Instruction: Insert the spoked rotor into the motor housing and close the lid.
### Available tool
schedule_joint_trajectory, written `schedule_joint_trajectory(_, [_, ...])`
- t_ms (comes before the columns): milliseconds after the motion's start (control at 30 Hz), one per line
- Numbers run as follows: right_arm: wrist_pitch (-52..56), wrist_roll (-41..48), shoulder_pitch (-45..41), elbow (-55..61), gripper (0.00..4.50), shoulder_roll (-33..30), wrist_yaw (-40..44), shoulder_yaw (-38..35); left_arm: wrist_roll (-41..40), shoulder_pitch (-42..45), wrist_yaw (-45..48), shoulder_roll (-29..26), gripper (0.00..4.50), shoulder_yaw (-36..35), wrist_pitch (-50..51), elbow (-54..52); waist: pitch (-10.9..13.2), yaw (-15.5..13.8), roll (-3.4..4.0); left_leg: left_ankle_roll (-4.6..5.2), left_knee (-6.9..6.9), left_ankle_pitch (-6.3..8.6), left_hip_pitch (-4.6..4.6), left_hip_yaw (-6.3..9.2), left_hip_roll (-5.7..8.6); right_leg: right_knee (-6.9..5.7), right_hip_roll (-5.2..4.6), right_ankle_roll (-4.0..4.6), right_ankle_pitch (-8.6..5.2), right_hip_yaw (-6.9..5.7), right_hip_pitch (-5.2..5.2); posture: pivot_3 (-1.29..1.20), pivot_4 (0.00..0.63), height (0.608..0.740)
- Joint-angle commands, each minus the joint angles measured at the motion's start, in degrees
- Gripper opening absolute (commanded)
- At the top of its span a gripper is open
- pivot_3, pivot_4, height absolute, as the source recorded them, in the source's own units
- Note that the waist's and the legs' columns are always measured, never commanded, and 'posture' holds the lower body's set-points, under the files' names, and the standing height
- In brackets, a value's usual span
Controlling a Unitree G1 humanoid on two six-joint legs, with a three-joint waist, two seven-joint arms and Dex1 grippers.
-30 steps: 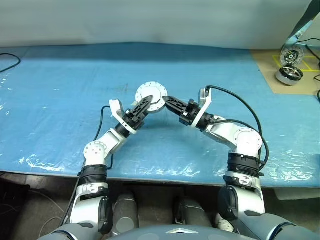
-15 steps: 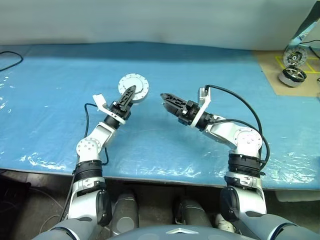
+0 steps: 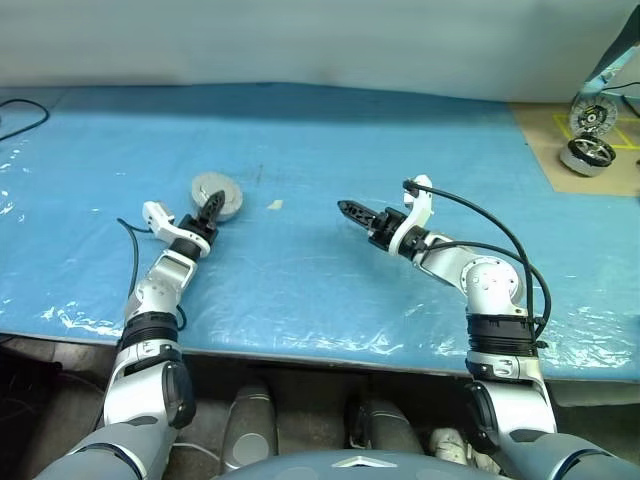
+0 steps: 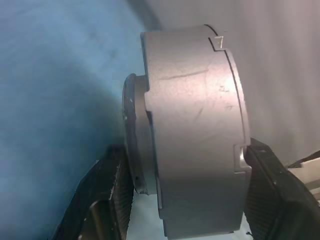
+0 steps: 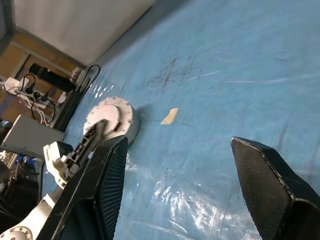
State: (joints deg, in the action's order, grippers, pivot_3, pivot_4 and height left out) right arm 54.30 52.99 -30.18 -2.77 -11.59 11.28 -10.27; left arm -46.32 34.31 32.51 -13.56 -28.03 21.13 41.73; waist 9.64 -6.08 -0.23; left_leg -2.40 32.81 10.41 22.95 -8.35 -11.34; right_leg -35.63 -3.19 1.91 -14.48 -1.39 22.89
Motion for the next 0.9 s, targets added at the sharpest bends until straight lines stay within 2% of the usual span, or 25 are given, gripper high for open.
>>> schedule_joint_trajectory(33, [-0.8,-1.0,-0.5,2.0,3.43,0.5,1.7,0.5,1.8,3.0,2.3,-1.2,2.46,-0.1,-2.0,2.0,0.0,0.0,0.00,0.00,0.01,0.00,-0.02,0.00,0.03,-0.04,-0.03,0.00,0.00,0.00,-0.01,0.00,0.150,0.740])
schedule_joint_trajectory(200, [-0.1,-2.3,0.0,2.6,3.43,1.4,2.7,1.8,5.0,3.9,2.9,-2.3,2.46,0.1,-3.3,5.9,0.0,0.4,0.00,0.00,0.09,0.00,-0.22,0.00,-0.01,-0.13,-0.02,0.01,0.01,0.01,-0.14,0.00,0.150,0.740])
schedule_joint_trajectory(400, [0.4,-3.3,0.8,2.5,3.43,2.1,3.0,1.8,7.1,5.0,0.3,-4.9,4.37,-1.4,-6.5,7.7,0.0,0.5,0.00,0.00,-0.06,0.00,-0.98,-0.04,-0.07,-0.07,-0.12,0.04,-0.01,0.10,-0.76,0.00,0.150,0.740])
schedule_joint_trajectory(700, [0.7,-4.0,1.0,2.9,3.43,2.9,4.4,2.2,10.1,4.5,-1.4,-11.2,4.37,-3.1,-12.8,6.9,0.0,0.7,0.00,0.00,-0.17,0.00,-0.87,-0.07,-0.23,0.07,0.01,0.06,-0.02,0.14,-0.63,0.00,0.150,0.740])
schedule_joint_trajectory(900, [-3.2,-9.2,0.9,5.1,3.43,1.1,6.0,4.7,9.7,1.4,1.8,-12.9,4.37,-1.9,-10.5,-3.1,0.0,0.4,-0.05,0.00,-0.34,0.00,-0.84,-0.07,-0.15,0.23,-0.10,0.05,-0.02,0.07,-0.64,0.00,0.150,0.740])
